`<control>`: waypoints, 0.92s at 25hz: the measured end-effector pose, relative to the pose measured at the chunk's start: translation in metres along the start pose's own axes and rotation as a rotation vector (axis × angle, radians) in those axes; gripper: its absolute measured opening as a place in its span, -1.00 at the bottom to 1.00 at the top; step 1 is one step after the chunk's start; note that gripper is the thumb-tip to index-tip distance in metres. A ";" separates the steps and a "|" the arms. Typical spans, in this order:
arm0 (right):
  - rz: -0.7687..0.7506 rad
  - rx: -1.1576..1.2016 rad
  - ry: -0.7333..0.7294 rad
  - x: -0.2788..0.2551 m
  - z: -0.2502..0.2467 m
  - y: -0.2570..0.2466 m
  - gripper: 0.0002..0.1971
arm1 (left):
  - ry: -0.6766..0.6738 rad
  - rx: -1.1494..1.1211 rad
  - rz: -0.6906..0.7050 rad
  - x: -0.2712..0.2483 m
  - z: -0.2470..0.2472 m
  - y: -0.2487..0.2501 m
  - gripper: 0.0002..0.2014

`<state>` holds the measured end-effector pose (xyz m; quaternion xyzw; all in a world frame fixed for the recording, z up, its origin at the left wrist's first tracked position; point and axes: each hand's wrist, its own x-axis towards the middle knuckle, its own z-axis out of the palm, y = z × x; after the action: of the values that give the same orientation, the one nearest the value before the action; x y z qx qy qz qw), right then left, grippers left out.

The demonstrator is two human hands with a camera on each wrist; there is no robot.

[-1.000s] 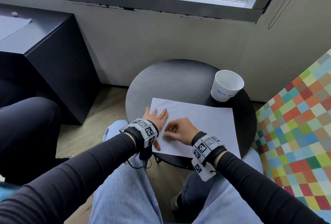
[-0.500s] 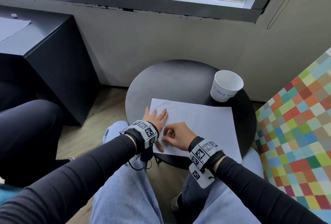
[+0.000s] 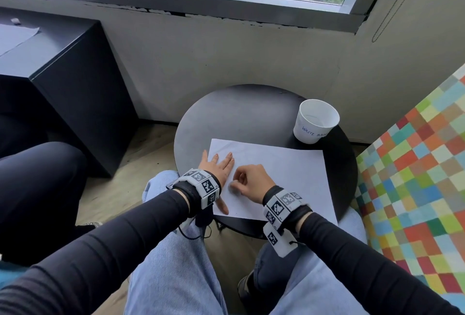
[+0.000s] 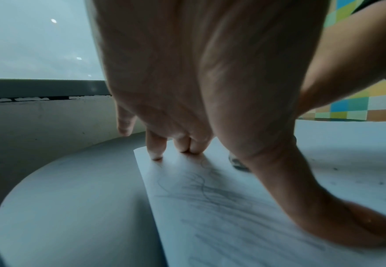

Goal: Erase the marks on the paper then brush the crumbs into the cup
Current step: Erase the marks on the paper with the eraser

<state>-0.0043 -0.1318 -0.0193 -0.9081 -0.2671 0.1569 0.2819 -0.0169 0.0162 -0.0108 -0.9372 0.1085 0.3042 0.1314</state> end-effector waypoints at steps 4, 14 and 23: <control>-0.043 -0.002 -0.115 -0.005 0.001 -0.005 -0.84 | 0.006 0.011 -0.007 -0.002 -0.002 0.001 0.48; 0.057 -0.005 -0.002 0.008 -0.017 0.007 -0.85 | 0.019 -0.006 0.001 0.000 0.000 0.001 0.48; 0.067 0.009 0.046 0.009 -0.013 0.005 -0.85 | 0.013 -0.020 0.003 0.000 0.001 0.000 0.49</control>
<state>0.0101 -0.1357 -0.0133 -0.9186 -0.2293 0.1466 0.2865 -0.0180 0.0163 -0.0116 -0.9403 0.1076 0.2994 0.1210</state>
